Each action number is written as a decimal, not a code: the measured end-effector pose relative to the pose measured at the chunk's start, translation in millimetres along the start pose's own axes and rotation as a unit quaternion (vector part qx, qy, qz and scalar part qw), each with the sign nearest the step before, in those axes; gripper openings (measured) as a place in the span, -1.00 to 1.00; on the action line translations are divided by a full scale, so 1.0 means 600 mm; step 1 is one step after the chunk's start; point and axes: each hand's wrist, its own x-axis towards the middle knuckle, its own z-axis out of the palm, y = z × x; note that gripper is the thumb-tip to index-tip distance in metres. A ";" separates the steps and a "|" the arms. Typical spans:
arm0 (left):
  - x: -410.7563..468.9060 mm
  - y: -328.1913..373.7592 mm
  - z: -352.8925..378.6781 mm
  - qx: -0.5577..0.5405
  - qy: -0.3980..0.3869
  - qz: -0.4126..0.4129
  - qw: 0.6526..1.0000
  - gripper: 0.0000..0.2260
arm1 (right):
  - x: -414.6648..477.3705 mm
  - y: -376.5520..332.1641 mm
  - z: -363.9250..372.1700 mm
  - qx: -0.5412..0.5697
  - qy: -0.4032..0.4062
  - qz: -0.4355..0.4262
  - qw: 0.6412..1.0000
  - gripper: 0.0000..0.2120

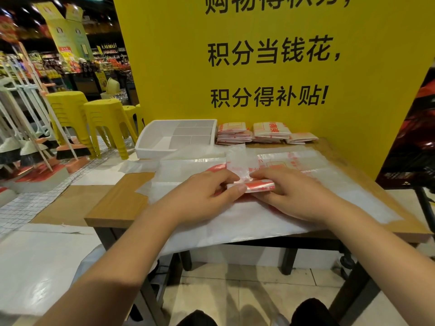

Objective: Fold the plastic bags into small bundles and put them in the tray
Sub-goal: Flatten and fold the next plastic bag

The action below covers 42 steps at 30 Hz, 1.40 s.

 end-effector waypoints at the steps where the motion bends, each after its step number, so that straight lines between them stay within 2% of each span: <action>1: -0.005 0.005 -0.003 -0.010 -0.004 0.003 1.000 -0.44 | -0.001 -0.001 0.002 0.001 0.017 -0.002 1.000 -0.61; 2: -0.010 0.009 -0.006 -0.012 -0.009 0.008 1.000 -0.45 | -0.005 -0.003 0.003 0.007 0.025 -0.001 1.000 -0.64; 5: -0.034 0.015 -0.010 0.000 -0.001 0.036 0.999 -0.52 | -0.033 -0.014 -0.001 0.027 0.046 -0.007 0.999 -0.56; 9: -0.087 0.034 -0.001 -0.037 0.056 0.065 0.996 -0.77 | -0.090 -0.041 -0.007 0.094 0.061 -0.027 0.993 -0.55; 13: -0.123 0.042 0.034 -0.042 0.068 0.066 0.995 -0.76 | -0.133 -0.060 0.007 0.165 0.046 -0.025 0.985 -0.76; 16: -0.127 0.037 0.055 -0.061 0.086 0.054 0.993 -0.83 | -0.136 -0.059 0.018 0.169 0.041 -0.021 0.985 -0.72; 21: -0.121 0.033 0.055 -0.118 0.089 0.047 0.988 -0.77 | -0.120 -0.051 0.021 0.134 0.045 -0.016 0.990 -0.75; 24: -0.113 0.027 0.056 -0.116 0.088 0.040 0.989 -0.75 | -0.114 -0.051 0.026 0.161 0.062 0.011 0.985 -0.76; 28: -0.103 0.032 0.061 -0.160 0.104 0.003 0.982 -0.83 | -0.104 -0.053 0.036 0.220 0.066 0.052 0.972 -0.59; 32: -0.089 0.047 0.068 -0.169 0.144 -0.042 0.974 -0.88 | -0.089 -0.062 0.042 0.226 0.102 0.092 0.964 -0.67; 35: -0.078 0.053 0.072 -0.139 0.159 -0.064 0.975 -0.87 | -0.075 -0.067 0.049 0.189 0.122 0.114 0.968 -0.60; 37: -0.070 0.054 0.075 -0.108 0.163 -0.081 0.977 -0.86 | -0.064 -0.067 0.054 0.155 0.143 0.130 0.969 -0.64; 40: -0.058 0.058 0.078 -0.038 0.163 -0.099 0.981 -0.74 | -0.050 -0.069 0.062 0.118 0.151 0.158 0.969 -0.74; 42: -0.050 0.063 0.079 0.021 0.172 -0.111 0.979 -0.71 | -0.044 -0.073 0.065 0.100 0.150 0.168 0.969 -0.67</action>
